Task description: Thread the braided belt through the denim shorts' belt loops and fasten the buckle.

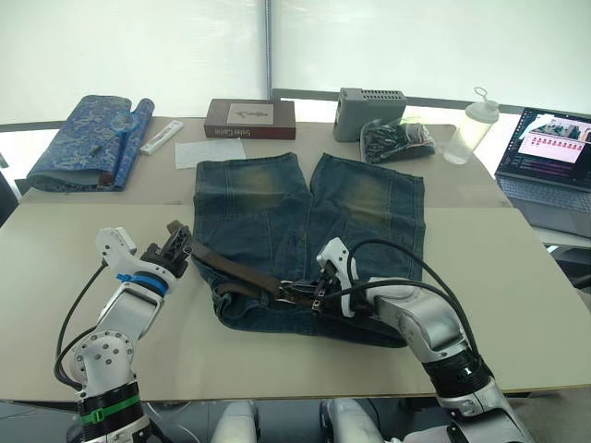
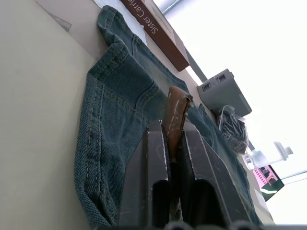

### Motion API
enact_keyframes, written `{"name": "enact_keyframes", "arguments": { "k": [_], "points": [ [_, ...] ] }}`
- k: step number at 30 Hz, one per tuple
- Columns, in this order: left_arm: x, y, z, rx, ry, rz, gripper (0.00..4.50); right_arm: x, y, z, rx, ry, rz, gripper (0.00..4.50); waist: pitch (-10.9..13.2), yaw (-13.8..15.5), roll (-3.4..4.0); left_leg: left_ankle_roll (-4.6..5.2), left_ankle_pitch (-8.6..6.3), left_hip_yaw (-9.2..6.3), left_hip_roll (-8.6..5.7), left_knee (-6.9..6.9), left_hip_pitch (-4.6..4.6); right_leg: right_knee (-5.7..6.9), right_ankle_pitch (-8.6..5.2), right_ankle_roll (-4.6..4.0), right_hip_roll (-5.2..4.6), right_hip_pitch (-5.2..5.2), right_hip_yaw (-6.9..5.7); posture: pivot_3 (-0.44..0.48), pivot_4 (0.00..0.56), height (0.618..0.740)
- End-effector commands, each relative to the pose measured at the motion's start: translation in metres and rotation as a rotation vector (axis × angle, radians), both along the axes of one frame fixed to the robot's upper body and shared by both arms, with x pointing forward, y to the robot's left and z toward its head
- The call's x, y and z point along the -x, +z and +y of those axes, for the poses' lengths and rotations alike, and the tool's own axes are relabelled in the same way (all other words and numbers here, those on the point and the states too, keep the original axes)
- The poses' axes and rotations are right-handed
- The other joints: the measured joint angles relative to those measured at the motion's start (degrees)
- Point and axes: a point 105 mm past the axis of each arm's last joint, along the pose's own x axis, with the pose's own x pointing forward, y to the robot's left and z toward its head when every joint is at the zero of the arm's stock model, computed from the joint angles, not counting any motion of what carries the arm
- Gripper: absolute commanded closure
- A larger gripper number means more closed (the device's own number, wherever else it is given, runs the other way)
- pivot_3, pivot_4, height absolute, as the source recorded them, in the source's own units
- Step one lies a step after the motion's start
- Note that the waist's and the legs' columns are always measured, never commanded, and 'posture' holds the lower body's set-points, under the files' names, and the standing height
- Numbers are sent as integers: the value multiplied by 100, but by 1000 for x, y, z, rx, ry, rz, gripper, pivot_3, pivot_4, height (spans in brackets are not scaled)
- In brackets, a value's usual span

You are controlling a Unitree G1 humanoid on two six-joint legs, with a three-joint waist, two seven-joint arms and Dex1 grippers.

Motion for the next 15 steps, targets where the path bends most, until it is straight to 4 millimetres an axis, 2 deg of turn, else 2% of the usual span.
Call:
{"name": "enact_keyframes", "arguments": {
  "k": [1,5,10,12,15],
  "points": [
    [1,21,3,-25,10,-80,4500,1,-9,3,75,29,-22,4453,0,-4,0,0,0,1,0,-3,1,-8,4,1,0,2,0,0,150,718],
    [-1,27,1,-29,3,-99,4500,5,-20,3,137,58,-27,4453,0,0,-1,0,0,1,0,-6,1,-19,6,3,0,8,-1,0,150,718],
    [-8,46,-5,-22,-13,-150,4500,10,-28,3,204,104,-68,4453,-1,1,-1,0,0,1,0,-6,6,-18,10,3,0,11,-1,0,150,718],
    [-10,56,-14,-32,-44,-177,4500,10,-31,2,232,110,-86,4453,-1,-2,-1,0,0,1,0,-6,7,-19,12,3,0,11,-1,0,150,718],
    [-12,73,-38,-61,-140,-225,4500,7,-35,1,270,106,-99,4453,-1,-2,-1,0,0,-1,0,-6,13,-19,13,2,2,15,-1,0,150,718]
  ]
}}
